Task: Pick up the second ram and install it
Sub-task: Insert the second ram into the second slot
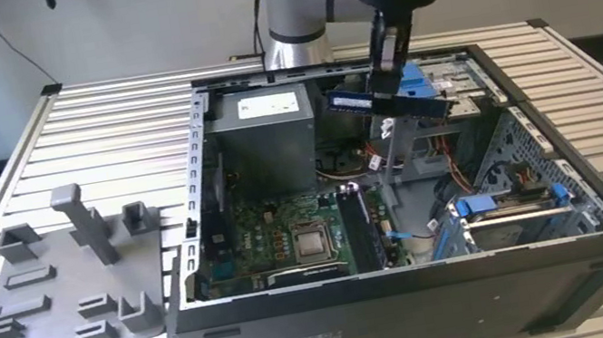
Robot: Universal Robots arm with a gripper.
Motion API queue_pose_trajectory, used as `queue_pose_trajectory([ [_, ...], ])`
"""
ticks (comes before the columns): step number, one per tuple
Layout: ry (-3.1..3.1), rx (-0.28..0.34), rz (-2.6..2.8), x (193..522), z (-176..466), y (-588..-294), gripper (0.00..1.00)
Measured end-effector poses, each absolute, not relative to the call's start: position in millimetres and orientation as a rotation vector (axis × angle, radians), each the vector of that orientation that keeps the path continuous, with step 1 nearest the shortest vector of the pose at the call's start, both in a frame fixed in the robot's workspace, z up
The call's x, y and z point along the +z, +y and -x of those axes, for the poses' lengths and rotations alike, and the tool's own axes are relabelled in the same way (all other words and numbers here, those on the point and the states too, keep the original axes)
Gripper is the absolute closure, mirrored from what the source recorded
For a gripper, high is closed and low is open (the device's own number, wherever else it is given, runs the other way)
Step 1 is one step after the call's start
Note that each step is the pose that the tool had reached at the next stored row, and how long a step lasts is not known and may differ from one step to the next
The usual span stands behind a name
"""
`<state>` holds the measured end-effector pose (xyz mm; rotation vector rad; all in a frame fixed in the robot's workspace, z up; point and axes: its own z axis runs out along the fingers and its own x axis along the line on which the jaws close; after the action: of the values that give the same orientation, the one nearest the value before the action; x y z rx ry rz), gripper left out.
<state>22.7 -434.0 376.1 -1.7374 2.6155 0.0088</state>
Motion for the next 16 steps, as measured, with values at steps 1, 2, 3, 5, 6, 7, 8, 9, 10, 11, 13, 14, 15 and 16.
queue_pose_trajectory([
  [1,2.631,0.009,1.714,375.9,-22.7,-434.0,0.85],
  [2,2.646,0.009,1.69,375.9,-22.7,-434.0,0.85],
  [3,2.663,0.009,1.664,375.7,-22.7,-434.0,0.85],
  [5,2.692,0.009,1.616,375.5,-22.7,-434.0,0.85],
  [6,2.706,0.009,1.592,375.4,-22.7,-434.0,0.85],
  [7,2.721,0.009,1.567,375.3,-22.7,-434.0,0.85],
  [8,2.734,0.009,1.543,375.2,-22.7,-434.0,0.85],
  [9,2.748,0.009,1.518,375.1,-22.7,-434.0,0.85],
  [10,2.762,0.009,1.493,374.9,-22.7,-434.0,0.85],
  [11,2.775,0.009,1.467,374.8,-22.7,-434.0,0.85],
  [13,2.802,0.008,1.416,374.6,-22.7,-434.0,0.85],
  [14,2.814,0.008,1.391,374.4,-22.7,-434.0,0.85],
  [15,2.827,0.008,1.364,374.3,-22.7,-434.0,0.85],
  [16,2.839,0.008,1.339,374.2,-22.7,-434.0,0.85],
])
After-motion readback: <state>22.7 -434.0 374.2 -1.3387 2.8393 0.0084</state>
